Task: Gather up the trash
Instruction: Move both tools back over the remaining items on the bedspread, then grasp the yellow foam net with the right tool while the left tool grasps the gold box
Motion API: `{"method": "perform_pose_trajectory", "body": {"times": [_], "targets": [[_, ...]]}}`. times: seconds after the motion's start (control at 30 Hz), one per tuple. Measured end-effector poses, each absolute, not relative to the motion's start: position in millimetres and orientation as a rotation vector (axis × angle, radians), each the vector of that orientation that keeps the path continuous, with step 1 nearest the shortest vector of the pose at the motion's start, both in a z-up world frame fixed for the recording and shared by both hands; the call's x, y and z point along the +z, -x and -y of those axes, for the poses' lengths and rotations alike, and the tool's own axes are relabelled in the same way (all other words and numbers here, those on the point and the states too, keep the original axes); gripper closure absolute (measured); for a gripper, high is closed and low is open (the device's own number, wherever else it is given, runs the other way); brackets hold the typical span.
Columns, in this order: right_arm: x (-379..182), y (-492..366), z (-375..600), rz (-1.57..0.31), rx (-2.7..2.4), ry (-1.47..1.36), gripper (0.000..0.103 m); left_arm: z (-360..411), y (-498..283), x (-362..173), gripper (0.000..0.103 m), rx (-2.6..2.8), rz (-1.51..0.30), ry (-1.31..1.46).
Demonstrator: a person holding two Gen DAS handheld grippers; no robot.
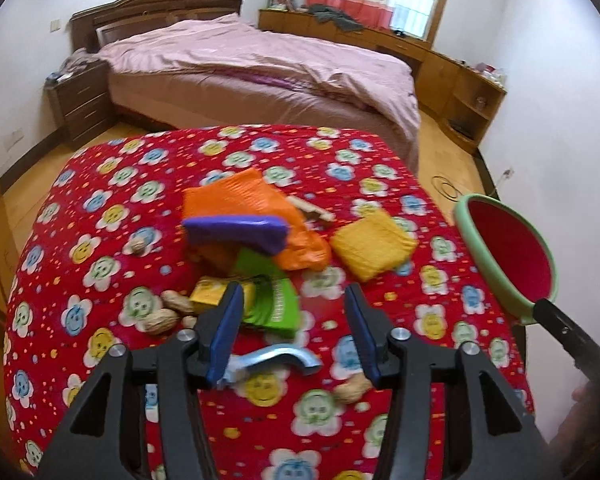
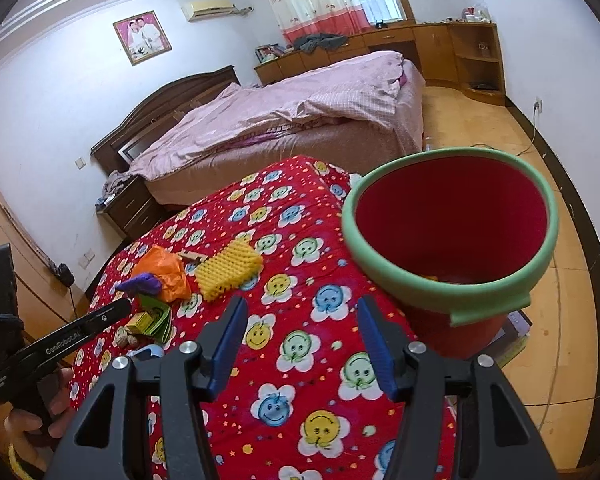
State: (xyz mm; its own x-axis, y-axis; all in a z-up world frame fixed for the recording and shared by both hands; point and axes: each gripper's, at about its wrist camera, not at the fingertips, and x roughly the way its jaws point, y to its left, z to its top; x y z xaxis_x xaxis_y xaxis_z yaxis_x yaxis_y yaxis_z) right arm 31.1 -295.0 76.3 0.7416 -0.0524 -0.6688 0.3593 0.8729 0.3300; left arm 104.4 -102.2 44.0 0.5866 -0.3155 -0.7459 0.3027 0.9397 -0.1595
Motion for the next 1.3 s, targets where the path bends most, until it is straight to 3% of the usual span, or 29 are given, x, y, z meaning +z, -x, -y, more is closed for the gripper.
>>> {"method": "perform_pose_trajectory", "body": {"times": [0.3,0.97,1.17,1.3], "targets": [[64,-53,284,-0.749,-0.224,-0.457,0.041,86,-125,17,0.035,-0.324,-0.938,-0.004],[43,-101,261,-0.834,-0.19,-0.429,0.039,65,-154,-9,0.035,-0.291,-0.965,-0.002],[35,-120,254,-0.867,-0.181,-0.409,0.039,57,-157,-15,0.058,-0.297,-0.955,0.009],[28,-137,249,-0.896,-0.18,-0.399,0.039,51,-159,-15,0.058,-0.321,-0.944,0.046]]}}
